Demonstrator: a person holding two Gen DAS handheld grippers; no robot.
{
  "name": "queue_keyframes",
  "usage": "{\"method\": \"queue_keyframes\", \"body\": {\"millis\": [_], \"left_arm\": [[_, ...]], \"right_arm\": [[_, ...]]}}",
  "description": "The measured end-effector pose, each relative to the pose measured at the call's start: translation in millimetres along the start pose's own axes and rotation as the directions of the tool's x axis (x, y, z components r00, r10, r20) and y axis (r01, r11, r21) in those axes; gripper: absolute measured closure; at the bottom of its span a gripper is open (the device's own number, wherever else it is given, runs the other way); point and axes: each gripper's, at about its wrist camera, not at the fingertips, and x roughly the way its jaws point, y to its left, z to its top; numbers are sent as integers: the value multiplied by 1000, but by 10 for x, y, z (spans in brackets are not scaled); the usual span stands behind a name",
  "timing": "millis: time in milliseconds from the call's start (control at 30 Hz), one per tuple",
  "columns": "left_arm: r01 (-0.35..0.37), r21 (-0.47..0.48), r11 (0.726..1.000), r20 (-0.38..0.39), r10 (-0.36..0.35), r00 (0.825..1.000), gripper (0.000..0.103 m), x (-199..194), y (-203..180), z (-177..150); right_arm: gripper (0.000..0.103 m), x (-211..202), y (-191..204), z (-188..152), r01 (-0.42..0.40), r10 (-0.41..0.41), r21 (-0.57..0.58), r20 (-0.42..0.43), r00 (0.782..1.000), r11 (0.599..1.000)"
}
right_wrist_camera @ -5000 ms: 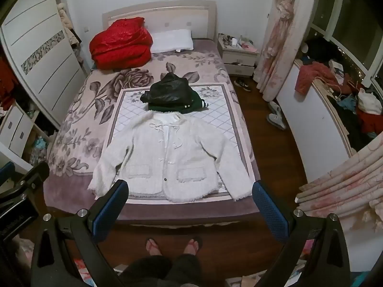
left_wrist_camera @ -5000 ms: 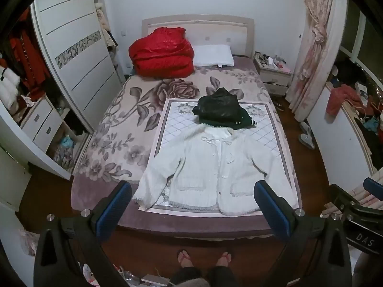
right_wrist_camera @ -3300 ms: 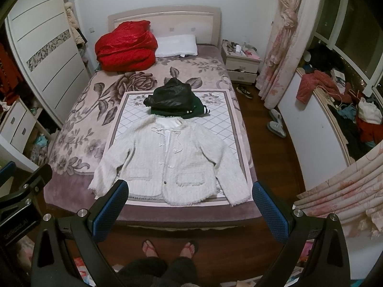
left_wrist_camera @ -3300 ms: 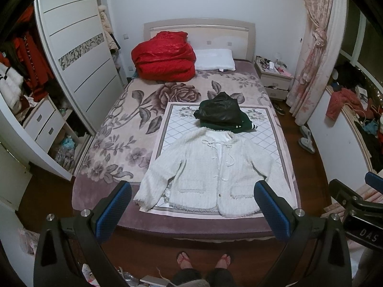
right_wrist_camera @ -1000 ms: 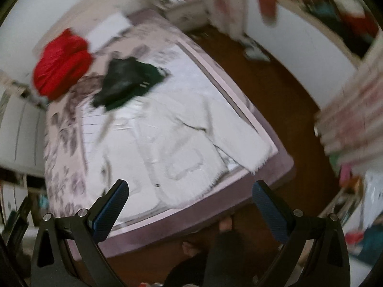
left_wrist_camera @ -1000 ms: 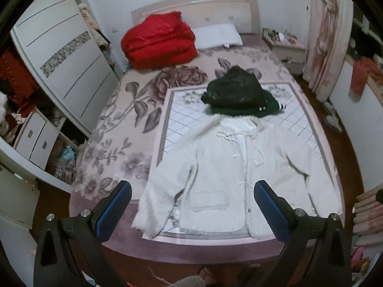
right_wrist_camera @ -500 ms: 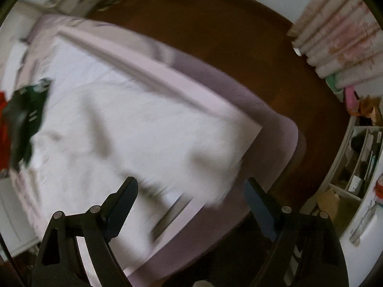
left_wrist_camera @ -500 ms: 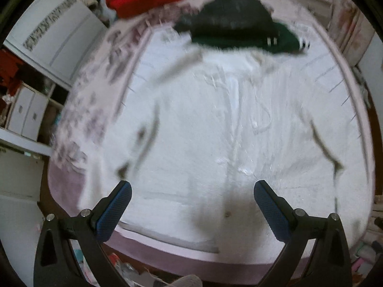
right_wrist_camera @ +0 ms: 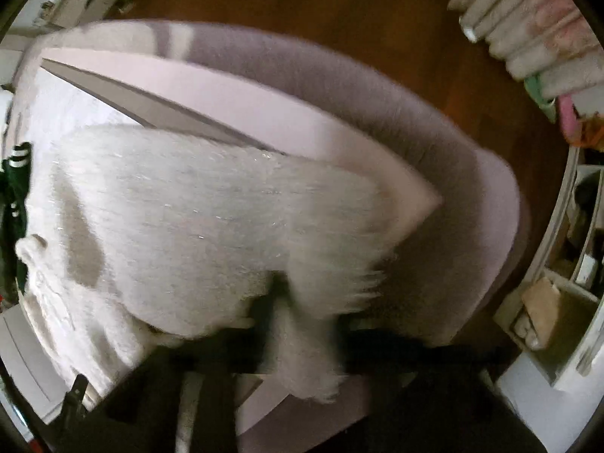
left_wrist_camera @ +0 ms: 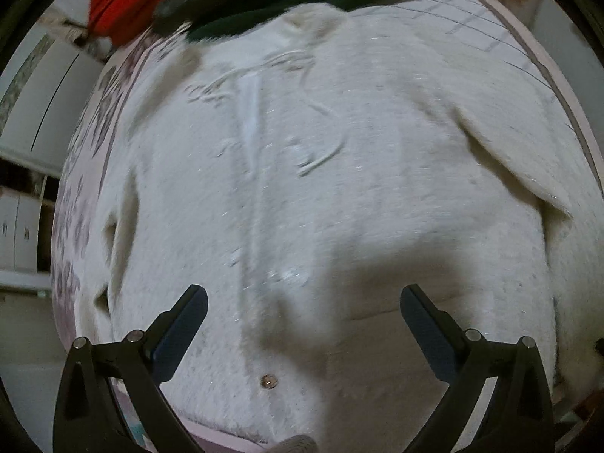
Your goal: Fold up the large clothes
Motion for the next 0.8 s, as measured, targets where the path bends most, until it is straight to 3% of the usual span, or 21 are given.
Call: {"method": "queue_keyframes", "body": {"millis": [100, 300, 400, 467, 533, 600, 667, 733, 800], "left_arm": [[27, 29, 999, 19, -27, 999, 0, -98, -153, 21], [73, 107, 992, 63, -80, 995, 0, -354, -494, -46], [78, 132, 988, 59, -87, 994, 0, -377, -632, -103], [81, 138, 987, 44, -87, 995, 0, -342, -671, -137], [82, 134, 988, 23, -86, 996, 0, -281, -686, -149], [83, 130, 988, 9, -85, 996, 0, -226, -694, -174], [71, 129, 989, -1, -71, 997, 0, -162, -716, -213], [60, 122, 991, -18, -58, 998, 0, -73, -698, -239], [48, 111, 993, -33, -44, 998, 0, 11, -680, -256]], "right_arm": [[93, -221, -75, 53, -23, 22, 19, 76, 997, 1000], [93, -654, -137, 61, 18, -32, 64, 219, 975, 998], [93, -753, -258, 165, 31, -55, 107, 233, 971, 994], [87, -686, -464, 197, 30, -54, 133, 181, 982, 991], [79, -680, -730, 222, -72, 45, 217, 127, 991, 974], [40, -761, -857, 143, -147, 117, 243, 134, 984, 959], [34, -782, -842, -45, -259, 229, 241, 146, 962, 935], [34, -641, -740, -200, -376, 368, 240, 80, 926, 895], [34, -309, -638, -341, -473, 492, 283, 5, 870, 834]]}}
